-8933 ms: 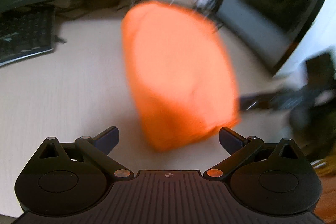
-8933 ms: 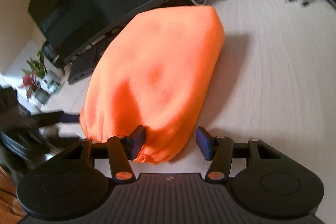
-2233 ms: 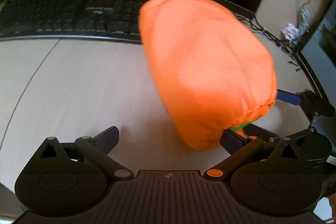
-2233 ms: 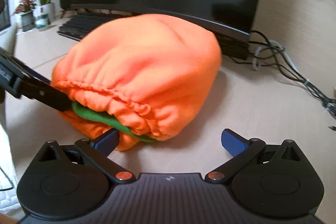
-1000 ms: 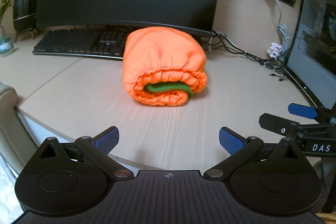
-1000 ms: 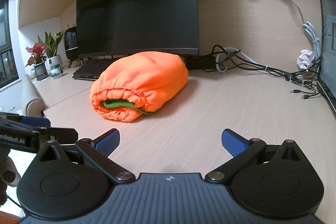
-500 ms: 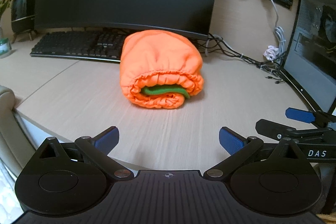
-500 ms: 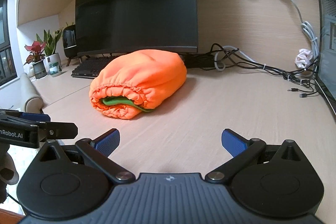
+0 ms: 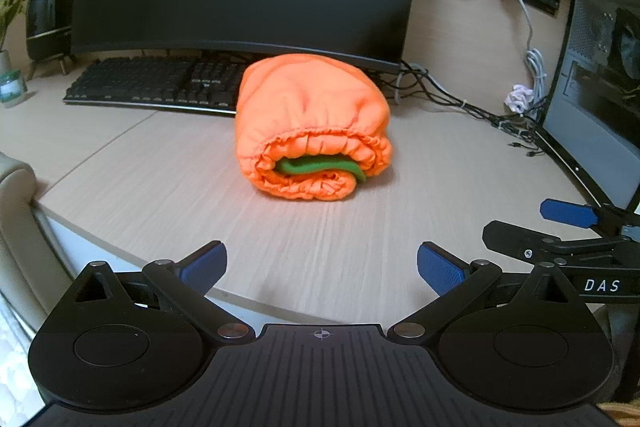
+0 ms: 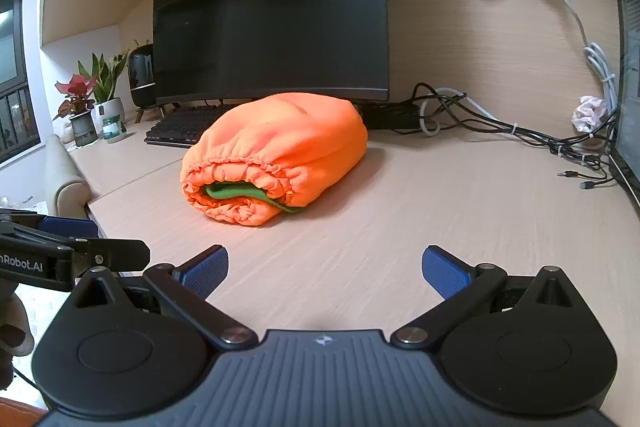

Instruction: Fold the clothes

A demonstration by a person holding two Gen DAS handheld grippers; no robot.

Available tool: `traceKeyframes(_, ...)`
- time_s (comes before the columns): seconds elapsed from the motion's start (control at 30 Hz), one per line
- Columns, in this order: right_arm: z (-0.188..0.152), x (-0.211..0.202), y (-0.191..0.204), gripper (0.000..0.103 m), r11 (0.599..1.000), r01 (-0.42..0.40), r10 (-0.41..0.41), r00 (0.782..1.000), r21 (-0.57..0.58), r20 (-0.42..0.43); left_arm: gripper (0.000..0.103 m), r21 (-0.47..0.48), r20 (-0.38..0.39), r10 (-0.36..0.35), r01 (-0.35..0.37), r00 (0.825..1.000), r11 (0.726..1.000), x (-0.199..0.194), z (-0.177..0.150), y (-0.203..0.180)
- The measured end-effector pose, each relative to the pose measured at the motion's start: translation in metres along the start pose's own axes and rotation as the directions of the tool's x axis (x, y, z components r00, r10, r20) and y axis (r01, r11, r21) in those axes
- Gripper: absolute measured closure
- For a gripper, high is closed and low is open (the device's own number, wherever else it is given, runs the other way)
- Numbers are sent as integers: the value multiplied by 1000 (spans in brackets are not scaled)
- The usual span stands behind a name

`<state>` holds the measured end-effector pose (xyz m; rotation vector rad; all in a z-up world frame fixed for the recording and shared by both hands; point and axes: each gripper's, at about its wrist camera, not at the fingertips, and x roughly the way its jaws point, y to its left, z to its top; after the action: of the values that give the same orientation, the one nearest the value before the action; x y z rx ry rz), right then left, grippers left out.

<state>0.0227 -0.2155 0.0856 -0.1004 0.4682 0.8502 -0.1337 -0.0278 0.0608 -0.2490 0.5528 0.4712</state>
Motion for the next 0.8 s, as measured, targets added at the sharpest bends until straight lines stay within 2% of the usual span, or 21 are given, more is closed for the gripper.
traceKeyframes(0.33,-2,0,-2,0,1000,-1,2,1000,15,-11,0,10,-4,-48,48,999,999,-1,-1,-4)
traceKeyframes(0.6,-2,3,3,0,1000,-17,17,1000,5,-20,0,-4,2,-1,1,1000,1000,-3,-1,1)
traceKeyframes(0.8,-3,4,4,0,1000,-12,13,1000,14,-28,0,-9,-5,2,-2,1000,1000,-2,-3,3)
